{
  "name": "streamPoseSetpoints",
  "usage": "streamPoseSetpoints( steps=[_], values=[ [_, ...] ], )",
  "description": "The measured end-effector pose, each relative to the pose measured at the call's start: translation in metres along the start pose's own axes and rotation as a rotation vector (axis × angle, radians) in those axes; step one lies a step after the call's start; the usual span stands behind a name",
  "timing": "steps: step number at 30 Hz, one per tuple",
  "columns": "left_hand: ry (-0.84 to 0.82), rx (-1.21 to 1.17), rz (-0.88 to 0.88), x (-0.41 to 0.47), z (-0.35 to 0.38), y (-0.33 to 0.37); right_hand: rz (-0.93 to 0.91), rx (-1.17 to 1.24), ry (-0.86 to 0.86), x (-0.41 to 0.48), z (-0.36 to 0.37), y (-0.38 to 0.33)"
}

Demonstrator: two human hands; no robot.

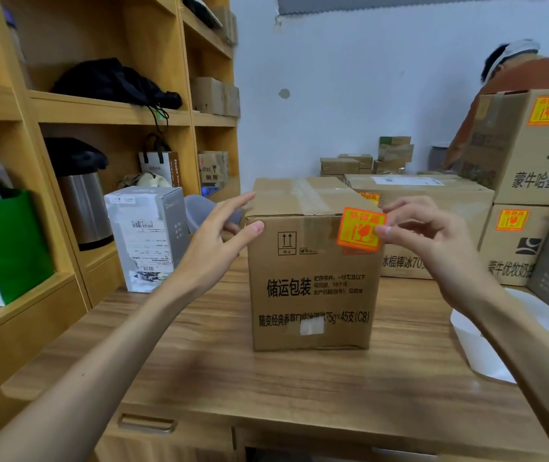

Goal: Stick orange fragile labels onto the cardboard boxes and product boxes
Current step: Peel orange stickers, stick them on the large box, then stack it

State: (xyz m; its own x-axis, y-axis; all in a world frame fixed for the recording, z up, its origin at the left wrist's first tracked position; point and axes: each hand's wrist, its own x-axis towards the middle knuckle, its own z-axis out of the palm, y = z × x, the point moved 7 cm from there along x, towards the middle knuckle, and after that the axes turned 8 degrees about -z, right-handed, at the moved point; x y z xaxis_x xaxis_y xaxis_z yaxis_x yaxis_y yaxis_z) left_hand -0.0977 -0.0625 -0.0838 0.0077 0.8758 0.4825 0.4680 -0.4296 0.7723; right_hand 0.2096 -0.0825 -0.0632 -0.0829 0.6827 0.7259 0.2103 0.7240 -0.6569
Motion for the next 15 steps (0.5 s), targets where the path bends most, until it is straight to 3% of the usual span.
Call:
streamPoseSetpoints(
  steps=[7, 15],
  values=[
    [-0.052, 0.018, 0.11, -0.012, -0.009, 0.016, -0.078, 0.011, -0.279, 0.004, 0.095, -0.033],
    [0.008, 0.085, 0.134, -0.013, -0.012, 0.018, -0.05, -0.016, -0.228, 0.012, 0.123, -0.007]
  ],
)
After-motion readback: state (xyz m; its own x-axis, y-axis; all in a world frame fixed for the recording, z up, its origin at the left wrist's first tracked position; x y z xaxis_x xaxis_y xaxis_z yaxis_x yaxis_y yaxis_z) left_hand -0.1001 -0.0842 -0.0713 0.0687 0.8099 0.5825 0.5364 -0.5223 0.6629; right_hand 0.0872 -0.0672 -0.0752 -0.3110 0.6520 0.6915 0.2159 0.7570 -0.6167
